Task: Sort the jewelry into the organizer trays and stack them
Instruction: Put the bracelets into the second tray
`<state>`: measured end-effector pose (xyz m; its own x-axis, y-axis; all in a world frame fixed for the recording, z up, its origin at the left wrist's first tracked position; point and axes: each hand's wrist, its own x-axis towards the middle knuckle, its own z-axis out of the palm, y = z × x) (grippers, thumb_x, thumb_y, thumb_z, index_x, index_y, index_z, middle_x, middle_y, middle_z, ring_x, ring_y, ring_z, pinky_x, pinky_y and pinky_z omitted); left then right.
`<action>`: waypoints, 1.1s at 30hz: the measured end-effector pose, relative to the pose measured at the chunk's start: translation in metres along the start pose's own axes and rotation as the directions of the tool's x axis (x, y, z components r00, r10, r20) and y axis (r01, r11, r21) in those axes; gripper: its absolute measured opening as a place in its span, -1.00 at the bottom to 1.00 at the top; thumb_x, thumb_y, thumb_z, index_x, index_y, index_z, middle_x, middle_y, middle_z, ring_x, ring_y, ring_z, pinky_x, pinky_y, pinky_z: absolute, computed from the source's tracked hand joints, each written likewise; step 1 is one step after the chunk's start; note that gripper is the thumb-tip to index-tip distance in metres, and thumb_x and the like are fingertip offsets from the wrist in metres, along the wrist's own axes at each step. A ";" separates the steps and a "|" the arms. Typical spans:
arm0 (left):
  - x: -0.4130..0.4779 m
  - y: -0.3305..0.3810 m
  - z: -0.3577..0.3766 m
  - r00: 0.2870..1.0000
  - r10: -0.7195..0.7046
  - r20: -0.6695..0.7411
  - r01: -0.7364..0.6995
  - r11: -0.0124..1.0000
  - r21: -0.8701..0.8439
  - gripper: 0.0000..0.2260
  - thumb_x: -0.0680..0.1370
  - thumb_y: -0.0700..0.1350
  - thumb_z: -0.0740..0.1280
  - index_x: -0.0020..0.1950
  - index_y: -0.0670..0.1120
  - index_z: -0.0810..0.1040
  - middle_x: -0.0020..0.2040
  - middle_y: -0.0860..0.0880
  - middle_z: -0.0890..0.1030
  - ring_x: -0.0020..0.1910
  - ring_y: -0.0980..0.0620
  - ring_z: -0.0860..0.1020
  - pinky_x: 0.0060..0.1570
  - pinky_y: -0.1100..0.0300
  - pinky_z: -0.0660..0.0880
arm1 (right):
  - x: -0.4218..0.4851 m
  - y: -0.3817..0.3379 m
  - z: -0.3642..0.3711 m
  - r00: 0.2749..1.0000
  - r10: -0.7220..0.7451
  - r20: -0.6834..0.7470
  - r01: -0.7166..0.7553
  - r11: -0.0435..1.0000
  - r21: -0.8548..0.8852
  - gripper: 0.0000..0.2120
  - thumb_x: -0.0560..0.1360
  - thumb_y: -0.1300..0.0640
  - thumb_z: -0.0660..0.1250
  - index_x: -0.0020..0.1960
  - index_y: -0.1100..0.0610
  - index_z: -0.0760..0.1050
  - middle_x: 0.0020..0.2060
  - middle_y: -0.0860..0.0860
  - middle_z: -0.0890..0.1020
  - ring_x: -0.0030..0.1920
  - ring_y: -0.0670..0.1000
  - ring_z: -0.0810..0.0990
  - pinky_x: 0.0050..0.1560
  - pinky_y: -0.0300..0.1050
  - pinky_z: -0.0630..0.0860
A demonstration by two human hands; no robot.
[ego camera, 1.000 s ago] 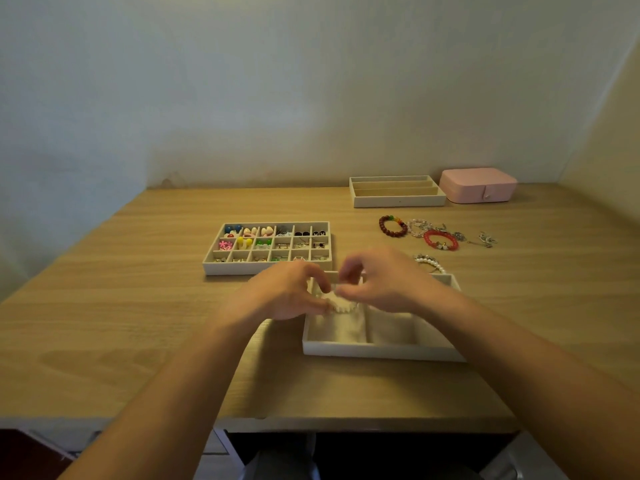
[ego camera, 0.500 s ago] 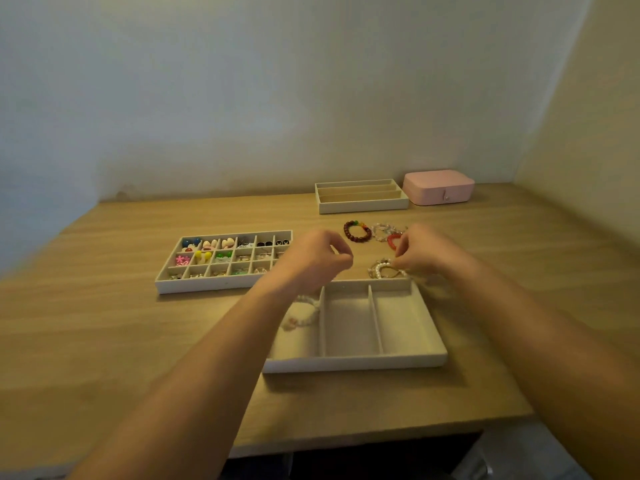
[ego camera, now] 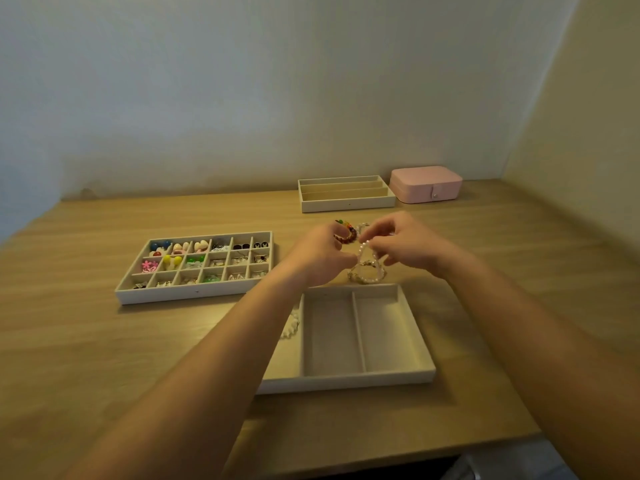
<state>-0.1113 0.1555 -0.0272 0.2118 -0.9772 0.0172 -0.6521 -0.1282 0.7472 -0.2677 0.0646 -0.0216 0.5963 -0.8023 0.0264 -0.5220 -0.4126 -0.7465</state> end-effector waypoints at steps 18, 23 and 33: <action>-0.058 -0.022 -0.048 0.996 -0.061 -0.062 0.011 0.797 -0.604 -0.83 0.57 -0.27 0.41 0.15 -0.21 0.59 -0.08 -0.15 0.66 -0.12 -0.04 0.66 -0.11 0.18 0.63 | -0.021 -0.044 0.020 0.993 -0.112 0.045 0.084 0.908 0.411 -0.81 0.53 0.23 0.47 0.14 0.15 0.65 -0.07 0.13 0.69 -0.08 0.08 0.67 -0.10 -0.11 0.64; -0.091 -0.038 -0.067 0.994 -0.091 -0.062 0.049 0.869 -0.492 -0.87 0.52 -0.28 0.47 0.05 -0.16 0.65 -0.10 -0.14 0.70 -0.18 0.01 0.68 -0.14 0.18 0.65 | -0.034 -0.060 0.036 0.965 -0.134 0.224 0.034 0.917 0.398 -0.74 0.46 0.30 0.53 0.13 0.20 0.64 -0.06 0.15 0.70 -0.14 0.01 0.71 -0.11 -0.16 0.65; -0.132 -0.071 -0.063 0.999 -0.021 -0.033 0.021 1.000 -0.007 -0.88 0.46 -0.27 0.51 -0.08 -0.08 0.66 -0.24 -0.05 0.70 -0.39 0.15 0.61 -0.38 0.25 0.54 | -0.058 -0.082 0.083 0.900 -0.110 0.422 0.149 0.987 -0.061 -0.81 0.50 0.23 0.51 0.08 0.09 0.63 -0.13 0.01 0.72 -0.18 -0.08 0.72 -0.23 -0.18 0.66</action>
<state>-0.0472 0.3044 -0.0403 0.2496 -0.9681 0.0233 -0.6423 -0.1475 0.7521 -0.2087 0.1805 -0.0173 0.8514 -0.4947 -0.1745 -0.4634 -0.5534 -0.6921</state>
